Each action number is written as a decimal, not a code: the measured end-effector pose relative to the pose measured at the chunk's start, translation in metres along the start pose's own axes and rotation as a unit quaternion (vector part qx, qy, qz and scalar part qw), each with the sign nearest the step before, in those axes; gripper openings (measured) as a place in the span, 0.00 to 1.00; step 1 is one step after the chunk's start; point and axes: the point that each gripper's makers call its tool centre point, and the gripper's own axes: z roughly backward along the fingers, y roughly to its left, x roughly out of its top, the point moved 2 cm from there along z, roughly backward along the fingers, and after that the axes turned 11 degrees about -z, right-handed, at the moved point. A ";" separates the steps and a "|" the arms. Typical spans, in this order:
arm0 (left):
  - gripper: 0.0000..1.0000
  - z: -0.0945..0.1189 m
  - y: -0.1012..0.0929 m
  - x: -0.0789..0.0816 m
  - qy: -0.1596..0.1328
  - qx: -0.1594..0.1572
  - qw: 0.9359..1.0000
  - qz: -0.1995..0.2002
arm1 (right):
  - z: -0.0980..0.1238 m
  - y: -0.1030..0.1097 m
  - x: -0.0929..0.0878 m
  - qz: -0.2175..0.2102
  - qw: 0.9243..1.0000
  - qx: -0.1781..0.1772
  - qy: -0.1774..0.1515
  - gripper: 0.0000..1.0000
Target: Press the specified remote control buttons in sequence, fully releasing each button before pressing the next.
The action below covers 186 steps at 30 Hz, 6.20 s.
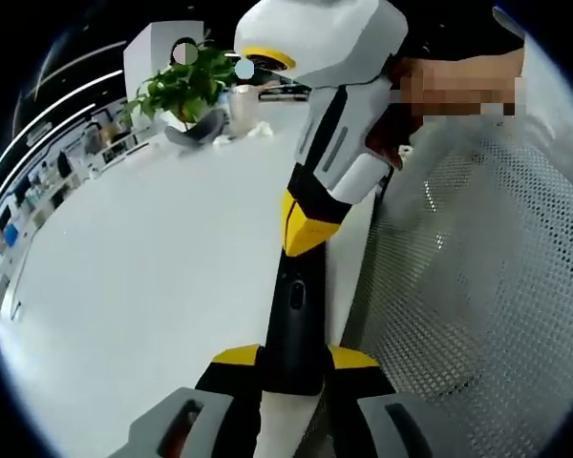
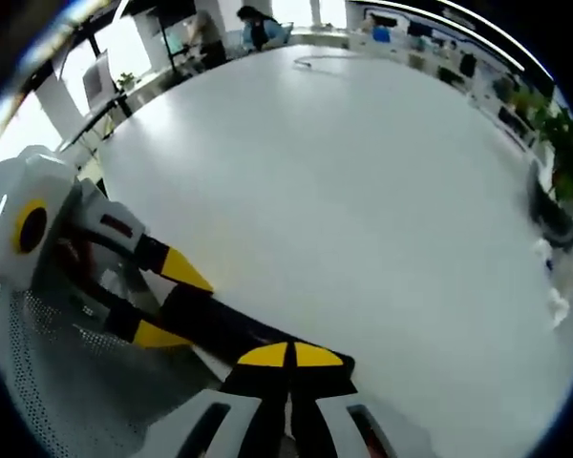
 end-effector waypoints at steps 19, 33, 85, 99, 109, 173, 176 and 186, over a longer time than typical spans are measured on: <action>0.25 -0.002 0.000 0.002 -0.006 0.004 1.000 0.006 | 0.000 -0.005 0.002 -0.046 0.995 0.083 0.025 0.00; 0.25 -0.002 0.000 0.002 -0.004 0.004 1.000 0.003 | 0.004 -0.004 -0.003 -0.033 0.987 0.137 -0.074 0.00; 0.25 -0.005 0.000 0.004 -0.011 0.002 1.000 0.001 | 0.004 0.005 -0.008 -0.099 0.976 0.192 -0.005 0.00; 0.25 -0.005 0.000 0.004 -0.013 0.001 1.000 -0.002 | 0.006 0.006 -0.008 -0.090 0.979 0.184 -0.002 0.00; 0.25 -0.004 0.000 0.004 -0.013 0.001 1.000 -0.003 | 0.007 0.001 -0.012 -0.102 0.980 0.172 0.016 0.00; 0.25 -0.005 0.000 0.005 -0.016 -0.002 1.000 -0.007 | 0.009 -0.008 -0.008 -0.099 0.985 0.143 0.009 0.00; 0.25 -0.005 0.000 0.005 -0.016 -0.002 1.000 -0.008 | 0.009 -0.009 -0.006 -0.093 0.986 0.137 0.001 0.00; 0.25 -0.005 -0.001 0.005 -0.016 -0.002 1.000 -0.005 | 0.009 -0.003 -0.004 -0.058 0.989 0.136 -0.011 0.00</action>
